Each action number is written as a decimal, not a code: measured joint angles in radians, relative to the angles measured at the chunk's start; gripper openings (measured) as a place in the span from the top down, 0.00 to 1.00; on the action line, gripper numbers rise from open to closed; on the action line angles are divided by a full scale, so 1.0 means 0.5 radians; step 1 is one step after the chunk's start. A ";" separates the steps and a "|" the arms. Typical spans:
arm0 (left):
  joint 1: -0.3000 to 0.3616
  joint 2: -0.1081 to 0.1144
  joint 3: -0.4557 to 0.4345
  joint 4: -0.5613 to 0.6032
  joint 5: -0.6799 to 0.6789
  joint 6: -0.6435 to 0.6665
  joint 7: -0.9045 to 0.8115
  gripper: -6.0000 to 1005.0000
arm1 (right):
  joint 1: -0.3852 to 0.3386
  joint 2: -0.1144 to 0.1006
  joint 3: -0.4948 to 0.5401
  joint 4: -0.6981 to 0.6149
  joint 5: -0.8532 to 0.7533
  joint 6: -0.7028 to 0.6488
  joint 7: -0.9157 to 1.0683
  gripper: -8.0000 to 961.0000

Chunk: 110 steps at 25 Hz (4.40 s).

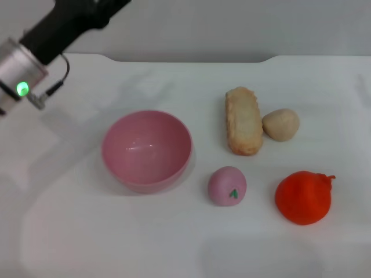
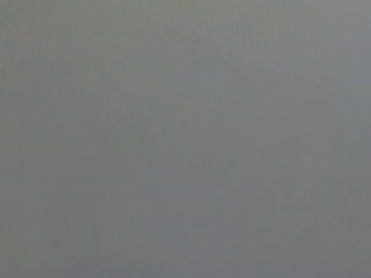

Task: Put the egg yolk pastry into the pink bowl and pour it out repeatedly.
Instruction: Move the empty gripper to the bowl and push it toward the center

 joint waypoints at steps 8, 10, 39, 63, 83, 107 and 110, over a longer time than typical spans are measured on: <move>-0.064 0.191 -0.810 0.597 1.514 0.059 -1.206 0.25 | -0.008 0.002 -0.045 0.001 0.000 0.022 0.014 0.14; -0.081 0.211 -0.995 0.751 1.872 0.142 -1.508 0.25 | -0.010 0.002 -0.047 0.000 0.000 0.022 0.014 0.14; -0.090 -0.329 -1.039 2.206 5.138 0.380 -3.552 0.25 | -0.032 0.002 -0.068 -0.002 0.000 0.011 0.005 0.14; 0.091 -0.330 -0.855 1.806 4.994 -0.077 -3.633 0.25 | -0.022 0.000 -0.070 -0.002 -0.002 0.029 -0.001 0.14; 0.081 -0.335 -0.850 1.510 4.961 -0.214 -3.627 0.28 | -0.022 0.002 -0.070 -0.002 -0.002 0.029 -0.001 0.14; 0.099 -0.326 -0.778 1.508 4.951 -0.218 -3.620 0.77 | -0.032 0.005 -0.074 -0.002 0.001 0.011 0.012 0.14; 0.101 -0.327 -0.776 1.510 4.953 -0.225 -3.629 0.87 | -0.032 0.005 -0.074 -0.002 0.001 0.010 0.012 0.14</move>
